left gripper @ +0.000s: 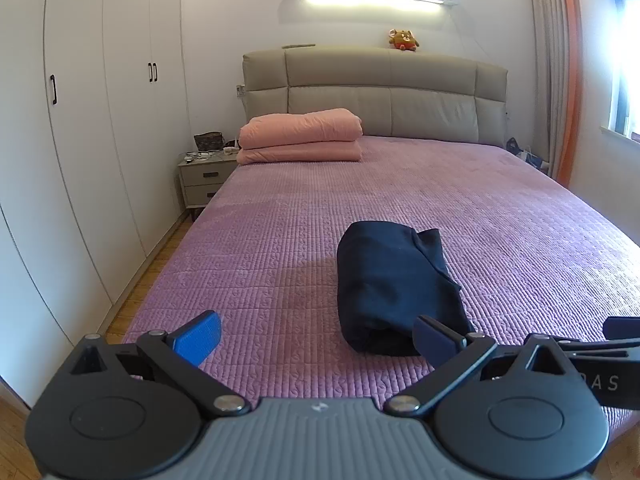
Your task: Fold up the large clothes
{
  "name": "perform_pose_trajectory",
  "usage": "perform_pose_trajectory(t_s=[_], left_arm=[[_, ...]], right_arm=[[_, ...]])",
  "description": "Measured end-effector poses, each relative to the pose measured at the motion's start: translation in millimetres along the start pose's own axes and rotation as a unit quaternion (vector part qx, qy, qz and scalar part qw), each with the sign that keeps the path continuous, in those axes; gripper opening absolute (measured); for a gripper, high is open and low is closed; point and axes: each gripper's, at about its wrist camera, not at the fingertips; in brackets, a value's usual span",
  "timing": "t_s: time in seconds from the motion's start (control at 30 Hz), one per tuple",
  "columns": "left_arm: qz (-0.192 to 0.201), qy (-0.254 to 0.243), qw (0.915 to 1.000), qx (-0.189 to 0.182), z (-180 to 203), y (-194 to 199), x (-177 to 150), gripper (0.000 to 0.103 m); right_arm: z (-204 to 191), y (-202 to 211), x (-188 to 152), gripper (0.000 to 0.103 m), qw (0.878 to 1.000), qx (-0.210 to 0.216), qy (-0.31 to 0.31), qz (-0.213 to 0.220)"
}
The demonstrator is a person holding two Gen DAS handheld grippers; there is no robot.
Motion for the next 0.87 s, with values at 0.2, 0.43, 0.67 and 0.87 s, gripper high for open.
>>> perform_pose_trajectory(t_s=[0.2,0.43,0.67,0.87], left_arm=[[0.001,0.002,1.0,0.004,-1,2,0,0.103],[0.009,-0.018,0.9996,0.018,4,6,-2,0.103],[0.01,-0.018,0.9997,0.016,4,8,-3,0.103],[0.023,-0.028,0.999,0.025,-1,11,-7,0.103]], right_arm=[[0,2,0,0.1,1.0,0.002,0.002,0.0],[0,2,0,0.1,1.0,0.003,0.001,-0.002],[-1,4,-2,0.1,1.0,0.005,0.005,-0.006],[-4,6,-3,0.1,1.0,0.006,0.009,-0.005]])
Point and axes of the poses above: each gripper's, at about its wrist camera, not at the fingertips, and y roughly against the way its jaws point, z to its right, x to its top, and after that the axes turned 13 degrees about -y, right-handed
